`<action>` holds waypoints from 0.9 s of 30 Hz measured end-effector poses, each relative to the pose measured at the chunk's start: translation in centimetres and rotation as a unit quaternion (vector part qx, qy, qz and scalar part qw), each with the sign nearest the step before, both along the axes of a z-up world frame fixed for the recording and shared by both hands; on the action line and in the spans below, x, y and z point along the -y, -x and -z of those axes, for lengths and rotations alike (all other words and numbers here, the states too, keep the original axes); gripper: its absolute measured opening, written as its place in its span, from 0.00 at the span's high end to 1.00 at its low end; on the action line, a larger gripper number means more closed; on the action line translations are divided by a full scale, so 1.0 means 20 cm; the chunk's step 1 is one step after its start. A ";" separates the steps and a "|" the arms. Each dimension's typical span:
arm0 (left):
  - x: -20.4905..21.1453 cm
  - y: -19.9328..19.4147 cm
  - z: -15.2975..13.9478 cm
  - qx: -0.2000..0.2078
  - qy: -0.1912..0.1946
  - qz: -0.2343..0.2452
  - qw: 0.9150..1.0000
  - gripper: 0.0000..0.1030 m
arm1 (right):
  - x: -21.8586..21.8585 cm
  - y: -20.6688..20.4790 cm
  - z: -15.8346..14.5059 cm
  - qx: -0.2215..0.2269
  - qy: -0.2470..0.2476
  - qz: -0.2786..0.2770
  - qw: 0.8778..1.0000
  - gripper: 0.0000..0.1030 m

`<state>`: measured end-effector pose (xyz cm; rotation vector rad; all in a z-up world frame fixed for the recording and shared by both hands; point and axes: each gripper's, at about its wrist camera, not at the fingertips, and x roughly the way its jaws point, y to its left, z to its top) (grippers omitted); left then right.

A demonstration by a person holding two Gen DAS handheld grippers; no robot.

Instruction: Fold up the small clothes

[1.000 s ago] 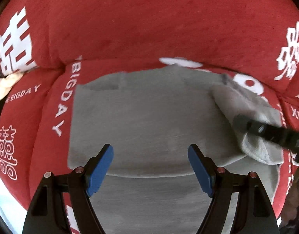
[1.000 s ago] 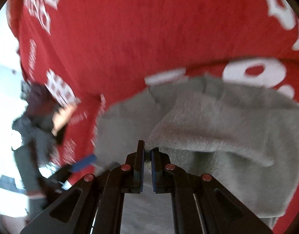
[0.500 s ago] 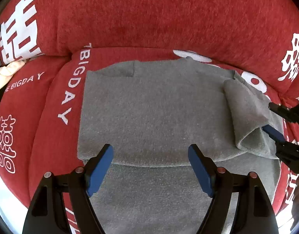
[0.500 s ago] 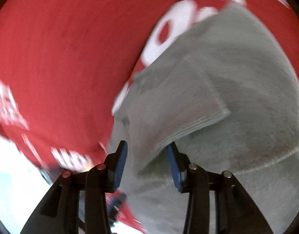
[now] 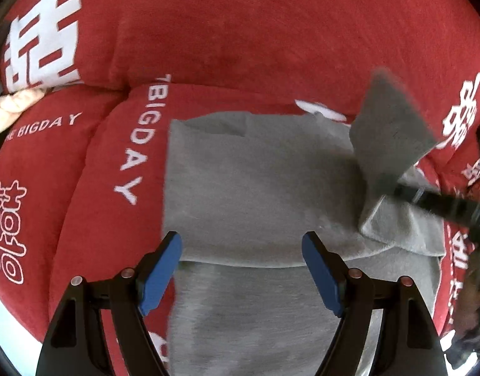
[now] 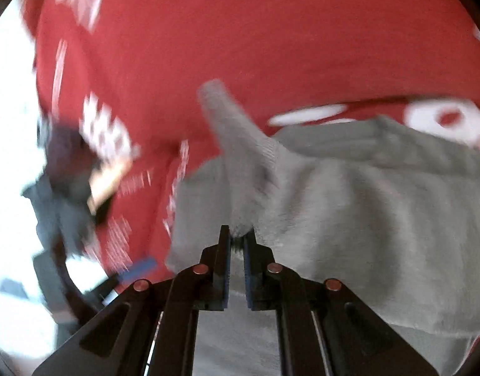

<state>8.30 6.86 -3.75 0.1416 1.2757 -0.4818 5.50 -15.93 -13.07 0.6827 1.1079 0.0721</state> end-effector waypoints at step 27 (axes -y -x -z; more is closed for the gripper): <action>0.18 -0.08 0.23 -0.149 0.080 0.029 0.985 0.25 | 0.67 1.04 0.23 -0.083 -0.175 0.364 0.911 0.67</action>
